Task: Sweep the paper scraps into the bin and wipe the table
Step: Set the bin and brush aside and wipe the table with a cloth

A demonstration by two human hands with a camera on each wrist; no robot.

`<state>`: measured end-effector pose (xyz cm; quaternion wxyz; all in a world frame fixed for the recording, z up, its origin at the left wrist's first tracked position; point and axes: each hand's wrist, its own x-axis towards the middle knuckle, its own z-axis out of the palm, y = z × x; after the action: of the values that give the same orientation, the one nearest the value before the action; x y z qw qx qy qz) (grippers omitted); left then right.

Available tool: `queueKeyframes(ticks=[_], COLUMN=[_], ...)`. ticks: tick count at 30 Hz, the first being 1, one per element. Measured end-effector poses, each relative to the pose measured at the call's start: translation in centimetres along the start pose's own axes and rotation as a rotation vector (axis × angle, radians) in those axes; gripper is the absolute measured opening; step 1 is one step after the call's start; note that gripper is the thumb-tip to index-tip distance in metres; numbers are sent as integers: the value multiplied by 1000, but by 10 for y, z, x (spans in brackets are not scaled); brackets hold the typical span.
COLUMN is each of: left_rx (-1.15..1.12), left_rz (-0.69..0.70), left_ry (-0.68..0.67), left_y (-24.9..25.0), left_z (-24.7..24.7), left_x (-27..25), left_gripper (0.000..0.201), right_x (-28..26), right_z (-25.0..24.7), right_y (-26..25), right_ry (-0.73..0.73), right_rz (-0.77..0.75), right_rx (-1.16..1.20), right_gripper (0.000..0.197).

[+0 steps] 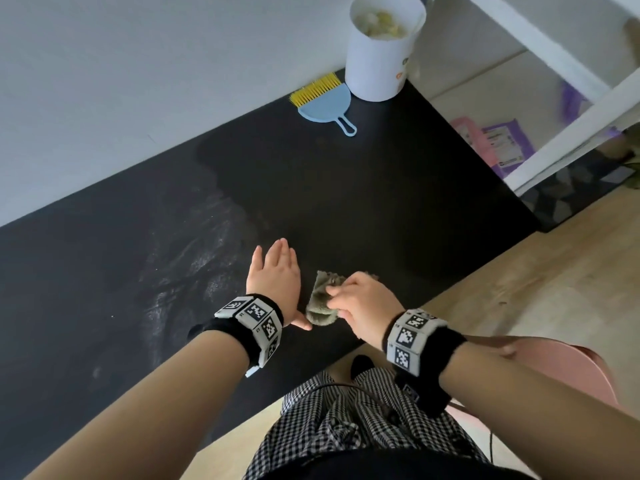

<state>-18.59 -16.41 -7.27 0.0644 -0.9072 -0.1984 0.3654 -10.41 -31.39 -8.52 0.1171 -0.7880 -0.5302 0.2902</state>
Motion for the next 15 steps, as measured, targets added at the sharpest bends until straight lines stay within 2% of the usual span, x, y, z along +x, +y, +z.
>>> queueKeyframes(ticks=[2, 3, 7, 11, 13, 15], left_rx=[-2, -1, -2, -16, -15, -4], left_rz=[-6, -10, -22, -31, -34, -34], left_ry=[3, 6, 5, 7, 2, 0], left_y=[0, 1, 3, 4, 4, 5], left_z=[0, 1, 0, 1, 0, -1], left_x=[0, 0, -1, -1, -1, -1], left_gripper=[139, 140, 140, 140, 140, 139], right_x=[2, 5, 15, 20, 17, 6], right_z=[-8, -13, -32, -28, -18, 1], right_y=[16, 27, 75, 76, 55, 29], right_ry=[-35, -11, 247, 354, 295, 169], right_rz=[-26, 13, 278, 473, 421, 264], right_rx=[-42, -49, -10, -22, -72, -87], right_gripper=[32, 32, 30, 29, 27, 27])
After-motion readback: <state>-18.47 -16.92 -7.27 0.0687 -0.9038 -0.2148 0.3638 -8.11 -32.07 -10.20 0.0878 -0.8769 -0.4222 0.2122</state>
